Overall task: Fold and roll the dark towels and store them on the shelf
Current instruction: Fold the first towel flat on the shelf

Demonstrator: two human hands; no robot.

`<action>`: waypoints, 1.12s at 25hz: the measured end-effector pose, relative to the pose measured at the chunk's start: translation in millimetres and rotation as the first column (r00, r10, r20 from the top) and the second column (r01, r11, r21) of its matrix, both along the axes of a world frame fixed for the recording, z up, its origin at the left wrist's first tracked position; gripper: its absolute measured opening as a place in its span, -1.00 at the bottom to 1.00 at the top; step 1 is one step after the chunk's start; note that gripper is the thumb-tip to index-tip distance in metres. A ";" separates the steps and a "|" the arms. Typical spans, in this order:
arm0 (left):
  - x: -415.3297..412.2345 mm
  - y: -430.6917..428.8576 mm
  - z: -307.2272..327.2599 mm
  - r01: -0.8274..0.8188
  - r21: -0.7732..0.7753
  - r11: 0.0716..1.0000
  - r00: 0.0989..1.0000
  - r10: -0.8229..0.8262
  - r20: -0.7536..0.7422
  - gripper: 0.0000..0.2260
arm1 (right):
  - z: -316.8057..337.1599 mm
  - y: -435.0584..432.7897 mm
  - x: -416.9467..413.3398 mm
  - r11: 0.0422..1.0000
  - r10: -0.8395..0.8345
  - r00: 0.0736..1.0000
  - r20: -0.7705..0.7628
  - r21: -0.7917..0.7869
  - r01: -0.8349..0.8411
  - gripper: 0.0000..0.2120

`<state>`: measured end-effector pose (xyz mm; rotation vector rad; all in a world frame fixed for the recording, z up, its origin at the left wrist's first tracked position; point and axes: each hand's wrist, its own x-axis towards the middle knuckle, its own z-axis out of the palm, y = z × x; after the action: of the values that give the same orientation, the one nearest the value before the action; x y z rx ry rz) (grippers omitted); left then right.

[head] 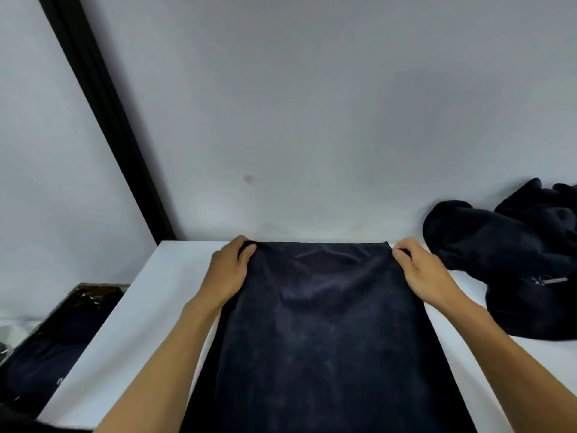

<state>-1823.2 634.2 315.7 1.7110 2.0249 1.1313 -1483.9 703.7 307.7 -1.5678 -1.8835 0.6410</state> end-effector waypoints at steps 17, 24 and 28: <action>-24.0 47.6 -21.7 -0.103 -0.124 0.987 0.987 0.086 -0.134 -0.87 | -17.5 40.7 -0.1 0.982 -0.175 0.970 0.169 -0.041 0.185 -0.86; -27.7 47.3 -24.5 -0.039 -0.117 0.992 0.987 0.020 -0.160 -0.90 | 1.1 41.5 8.3 0.990 -0.034 0.999 -0.021 -0.139 0.030 -0.92; -33.8 51.8 -25.6 -0.066 -0.106 0.992 0.982 0.045 -0.184 -0.88 | -7.1 50.1 0.7 0.991 -0.005 0.998 -0.068 -0.130 -0.004 -0.92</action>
<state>-1857.0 686.1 290.1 1.7689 2.2110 0.8872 -1483.2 753.8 300.6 -1.6059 -1.8230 0.8219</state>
